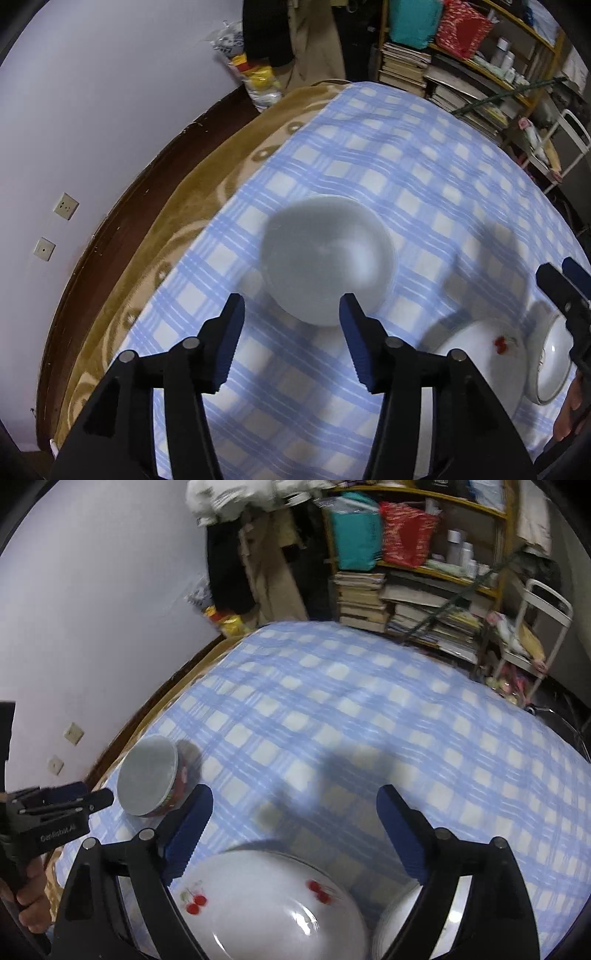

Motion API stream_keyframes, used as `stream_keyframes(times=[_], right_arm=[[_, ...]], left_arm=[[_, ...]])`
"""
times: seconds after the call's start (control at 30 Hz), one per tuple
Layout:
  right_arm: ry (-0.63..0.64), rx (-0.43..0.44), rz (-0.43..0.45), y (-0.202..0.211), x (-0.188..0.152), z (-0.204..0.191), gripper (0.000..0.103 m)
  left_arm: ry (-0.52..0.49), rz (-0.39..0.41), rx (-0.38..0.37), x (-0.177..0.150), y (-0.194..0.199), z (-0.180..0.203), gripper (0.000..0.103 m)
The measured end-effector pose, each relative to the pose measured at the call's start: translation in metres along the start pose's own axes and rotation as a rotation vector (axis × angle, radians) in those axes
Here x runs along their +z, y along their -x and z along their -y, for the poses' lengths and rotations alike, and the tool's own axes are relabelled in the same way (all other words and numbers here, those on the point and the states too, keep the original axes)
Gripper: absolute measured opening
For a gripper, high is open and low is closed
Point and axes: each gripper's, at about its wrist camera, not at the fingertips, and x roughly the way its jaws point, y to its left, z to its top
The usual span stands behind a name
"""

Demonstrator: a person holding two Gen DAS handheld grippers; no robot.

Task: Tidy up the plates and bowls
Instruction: 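Open both tools and move them toward a small white bowl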

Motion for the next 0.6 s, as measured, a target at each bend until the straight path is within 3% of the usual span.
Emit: stream_keyframes(times=[0.27,0.6], right_arm=[[-0.002,0.055,-0.078,-0.049,0.009,-0.037,0.094],[0.006,0.092,-0.163,-0.098,0.011,-0.069,0.094]], left_arm=[[0.016,-0.029,-0.014,0.014,-0.033,-0.022,0.068],[0.056,-0.086,-0.041,0.018,-0.077,-0.039,0.069]])
